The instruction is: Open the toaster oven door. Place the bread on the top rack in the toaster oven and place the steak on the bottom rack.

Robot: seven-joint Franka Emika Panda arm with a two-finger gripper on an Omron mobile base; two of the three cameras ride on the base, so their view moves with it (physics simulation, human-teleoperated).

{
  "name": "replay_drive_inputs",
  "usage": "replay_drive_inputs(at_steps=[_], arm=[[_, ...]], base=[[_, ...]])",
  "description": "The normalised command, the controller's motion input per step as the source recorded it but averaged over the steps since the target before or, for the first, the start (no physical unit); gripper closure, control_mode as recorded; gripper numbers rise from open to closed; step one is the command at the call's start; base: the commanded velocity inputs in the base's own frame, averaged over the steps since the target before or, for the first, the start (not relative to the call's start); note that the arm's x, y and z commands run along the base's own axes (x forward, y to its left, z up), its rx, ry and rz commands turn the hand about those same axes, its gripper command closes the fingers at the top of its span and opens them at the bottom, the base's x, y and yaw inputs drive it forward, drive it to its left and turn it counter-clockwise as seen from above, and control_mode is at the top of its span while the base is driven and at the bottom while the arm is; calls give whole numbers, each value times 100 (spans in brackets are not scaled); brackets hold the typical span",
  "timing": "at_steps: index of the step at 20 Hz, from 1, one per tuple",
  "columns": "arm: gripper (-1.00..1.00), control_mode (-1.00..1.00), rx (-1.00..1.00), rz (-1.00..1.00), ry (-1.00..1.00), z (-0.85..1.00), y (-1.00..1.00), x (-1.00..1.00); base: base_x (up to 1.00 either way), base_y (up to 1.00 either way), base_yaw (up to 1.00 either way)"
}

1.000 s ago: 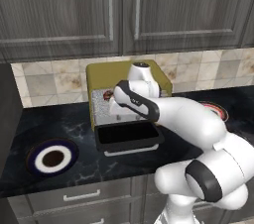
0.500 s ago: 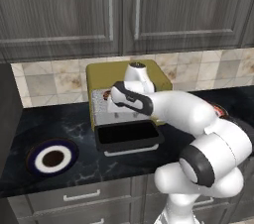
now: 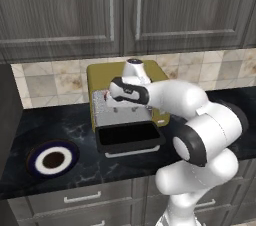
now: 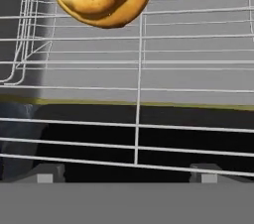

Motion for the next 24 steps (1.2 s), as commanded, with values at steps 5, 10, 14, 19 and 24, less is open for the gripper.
replay_drive_inputs(at_steps=[5, 10, 14, 19, 24], arm=[[-100, -100, -5, -5, -5, -10, 0, 45], [-100, -100, -3, -5, -4, -14, 1, 47], [-100, -100, 0, -2, 2, -3, 0, 59], [-100, -100, 0, 0, 11, 0, 0, 67], [-100, -100, 0, 0, 21, 0, 0, 74]], base=[[0, 0, 0], [0, 0, 0], [0, 0, 0], [0, 0, 0], [0, 0, 0]])
